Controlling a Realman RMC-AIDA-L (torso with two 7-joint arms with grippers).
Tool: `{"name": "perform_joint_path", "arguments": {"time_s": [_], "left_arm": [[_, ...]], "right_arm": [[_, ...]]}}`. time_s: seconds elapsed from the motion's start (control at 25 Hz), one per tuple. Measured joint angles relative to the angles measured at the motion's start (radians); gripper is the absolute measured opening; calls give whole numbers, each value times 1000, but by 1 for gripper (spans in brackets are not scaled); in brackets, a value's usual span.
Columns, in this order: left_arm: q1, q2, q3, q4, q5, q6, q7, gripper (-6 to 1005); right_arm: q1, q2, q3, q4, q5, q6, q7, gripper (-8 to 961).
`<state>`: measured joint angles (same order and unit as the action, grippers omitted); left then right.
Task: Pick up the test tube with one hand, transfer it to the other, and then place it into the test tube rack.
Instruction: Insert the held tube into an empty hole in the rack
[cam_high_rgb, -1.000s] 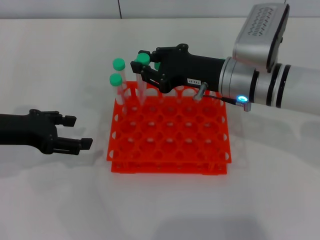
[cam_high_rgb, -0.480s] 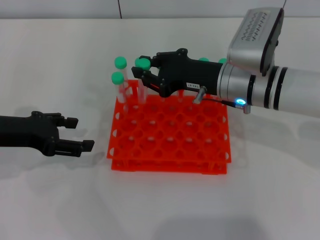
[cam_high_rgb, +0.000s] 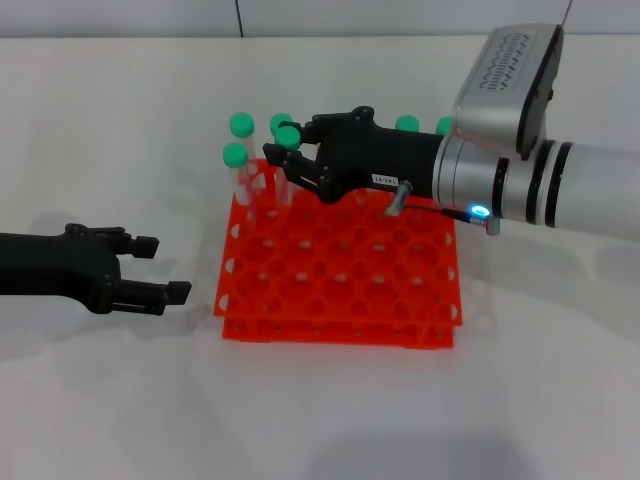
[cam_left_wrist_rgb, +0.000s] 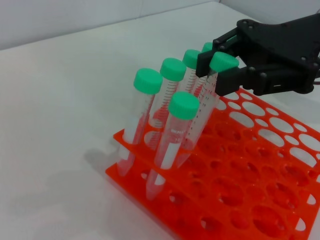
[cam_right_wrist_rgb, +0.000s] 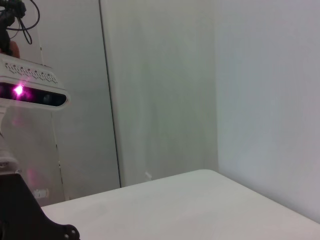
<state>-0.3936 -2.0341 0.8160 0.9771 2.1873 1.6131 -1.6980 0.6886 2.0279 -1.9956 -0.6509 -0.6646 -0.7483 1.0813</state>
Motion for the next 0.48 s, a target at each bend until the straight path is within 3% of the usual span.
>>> {"name": "perform_joint_path", "arguments": {"time_s": [0.48], "left_arm": [[2,-3,0,0,-3,1,2,879]], "right_arm": [[10,0,-13,4,3,7,6,264]]}}
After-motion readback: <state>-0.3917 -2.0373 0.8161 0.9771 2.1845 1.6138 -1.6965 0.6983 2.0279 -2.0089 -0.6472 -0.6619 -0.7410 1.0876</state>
